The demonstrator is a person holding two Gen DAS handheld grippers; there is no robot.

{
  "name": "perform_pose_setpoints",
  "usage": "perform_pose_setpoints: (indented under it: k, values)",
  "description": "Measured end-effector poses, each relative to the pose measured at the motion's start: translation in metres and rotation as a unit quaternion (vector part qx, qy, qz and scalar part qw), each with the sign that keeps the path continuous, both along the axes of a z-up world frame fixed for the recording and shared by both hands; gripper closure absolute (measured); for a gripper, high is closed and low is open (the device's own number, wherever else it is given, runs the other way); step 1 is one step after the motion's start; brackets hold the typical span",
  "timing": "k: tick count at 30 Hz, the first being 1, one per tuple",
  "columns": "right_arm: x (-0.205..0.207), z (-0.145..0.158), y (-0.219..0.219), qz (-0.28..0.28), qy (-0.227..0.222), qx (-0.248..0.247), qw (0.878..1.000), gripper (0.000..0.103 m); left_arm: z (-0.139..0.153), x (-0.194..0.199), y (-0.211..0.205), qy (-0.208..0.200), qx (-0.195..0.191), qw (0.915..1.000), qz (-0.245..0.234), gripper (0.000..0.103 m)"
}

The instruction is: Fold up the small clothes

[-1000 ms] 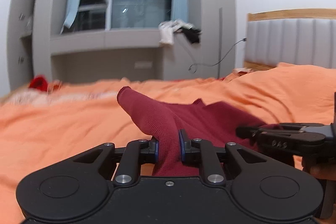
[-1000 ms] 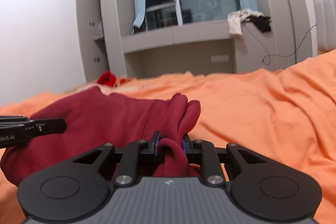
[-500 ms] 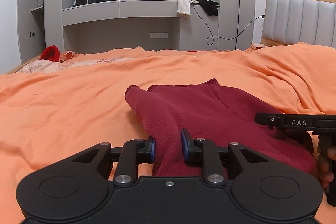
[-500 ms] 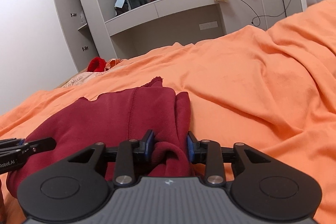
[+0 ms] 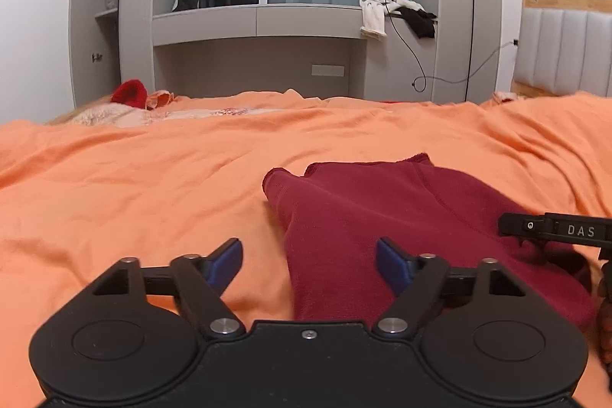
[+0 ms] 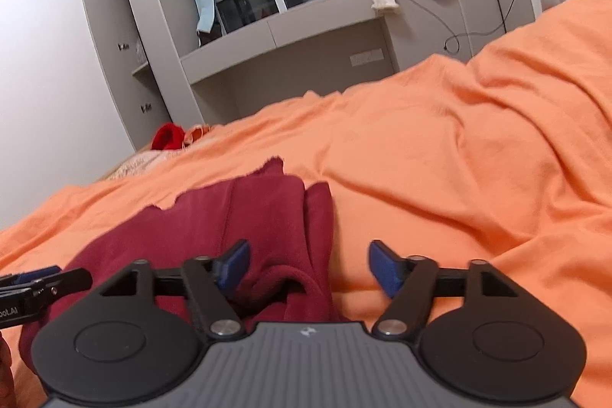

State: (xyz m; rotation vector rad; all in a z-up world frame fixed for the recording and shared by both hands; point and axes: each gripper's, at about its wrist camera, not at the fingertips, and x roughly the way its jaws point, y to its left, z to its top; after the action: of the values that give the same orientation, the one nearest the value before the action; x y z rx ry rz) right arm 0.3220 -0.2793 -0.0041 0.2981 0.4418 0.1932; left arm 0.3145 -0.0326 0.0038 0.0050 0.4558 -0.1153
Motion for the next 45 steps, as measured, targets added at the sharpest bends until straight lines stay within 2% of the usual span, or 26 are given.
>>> perform_pose_setpoints:
  k: [3,9,15,23,28,33,45]
  values:
    - [-0.011,0.008,0.000,-0.003,-0.022,-0.007,1.000,0.013,0.004,-0.006,0.004,-0.006,-0.020,0.9998,-0.001,0.008]
    - [-0.044,0.028,0.002,-0.012,-0.068,-0.029,0.997,0.001,0.022,-0.035,-0.003,-0.057,-0.017,0.9981,-0.015,0.001]
    - [-0.090,0.050,-0.001,-0.025,-0.128,-0.043,0.990,0.000,0.036,-0.077,-0.008,-0.112,-0.026,0.9931,-0.019,0.001]
    - [-0.164,0.066,0.006,-0.037,-0.215,-0.072,0.973,0.000,0.044,-0.139,-0.006,-0.155,-0.038,0.9869,-0.021,0.001]
    - [-0.210,0.060,0.010,-0.043,-0.235,-0.077,0.968,0.000,0.043,-0.180,-0.005,-0.162,-0.046,0.9857,-0.010,0.001]
    - [-0.248,0.051,0.014,-0.053,-0.246,-0.090,0.964,0.000,0.038,-0.218,-0.005,-0.172,-0.028,0.9847,-0.004,0.001]
    - [-0.289,0.035,0.025,-0.059,-0.226,-0.104,0.967,0.000,0.024,-0.262,0.005,-0.157,-0.022,0.9873,-0.010,0.001]
